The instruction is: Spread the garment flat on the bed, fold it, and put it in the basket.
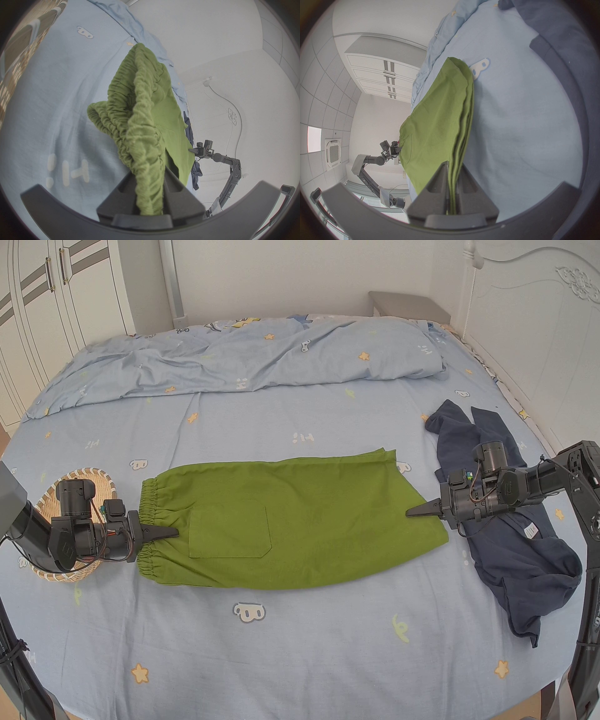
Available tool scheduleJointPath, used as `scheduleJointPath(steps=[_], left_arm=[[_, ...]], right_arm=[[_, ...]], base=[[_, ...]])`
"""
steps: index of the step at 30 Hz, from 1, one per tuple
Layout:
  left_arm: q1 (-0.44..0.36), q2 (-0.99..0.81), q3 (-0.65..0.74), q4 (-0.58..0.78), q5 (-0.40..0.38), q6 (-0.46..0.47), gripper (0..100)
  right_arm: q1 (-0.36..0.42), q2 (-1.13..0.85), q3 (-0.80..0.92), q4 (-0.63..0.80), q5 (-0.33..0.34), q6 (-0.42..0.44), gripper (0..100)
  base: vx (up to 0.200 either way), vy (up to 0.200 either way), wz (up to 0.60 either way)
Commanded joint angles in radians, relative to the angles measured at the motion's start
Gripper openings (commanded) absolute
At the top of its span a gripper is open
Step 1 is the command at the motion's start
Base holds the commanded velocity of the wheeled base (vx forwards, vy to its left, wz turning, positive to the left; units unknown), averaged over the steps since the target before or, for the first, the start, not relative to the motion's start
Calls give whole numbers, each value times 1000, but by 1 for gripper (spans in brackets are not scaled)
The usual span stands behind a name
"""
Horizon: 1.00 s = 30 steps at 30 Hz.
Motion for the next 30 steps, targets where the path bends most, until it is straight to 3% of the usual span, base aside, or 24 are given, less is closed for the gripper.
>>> scheduleJointPath(steps=[1,5,10,14,21,23,27,30], left_arm=[[1,2,-8,11,-1,-2,0],[3,5,-27,35,-13,-14,0],[7,-41,-68,233,-29,-26,0],[7,-79,-67,311,-29,-5,0],[73,-185,-44,640,-27,236,0],[101,-201,-14,744,-26,349,0],[135,-213,67,851,-26,526,0],[153,-228,145,859,-27,600,0]], right_arm=[[-6,3,-3,-5,-4,-1,0],[-5,-12,17,12,-4,-4,0],[6,-176,135,89,1,-32,0],[6,-236,205,97,-1,-39,0],[4,-405,440,106,-7,-92,0],[6,-437,523,104,-12,-113,0],[18,-497,672,94,-13,-148,0],[34,-538,765,83,-15,-168,0]], base=[[0,0,0],[0,0,0],[0,0,0],[0,0,0],[0,0,0],[0,0,0],[0,0,0],[0,0,0]])
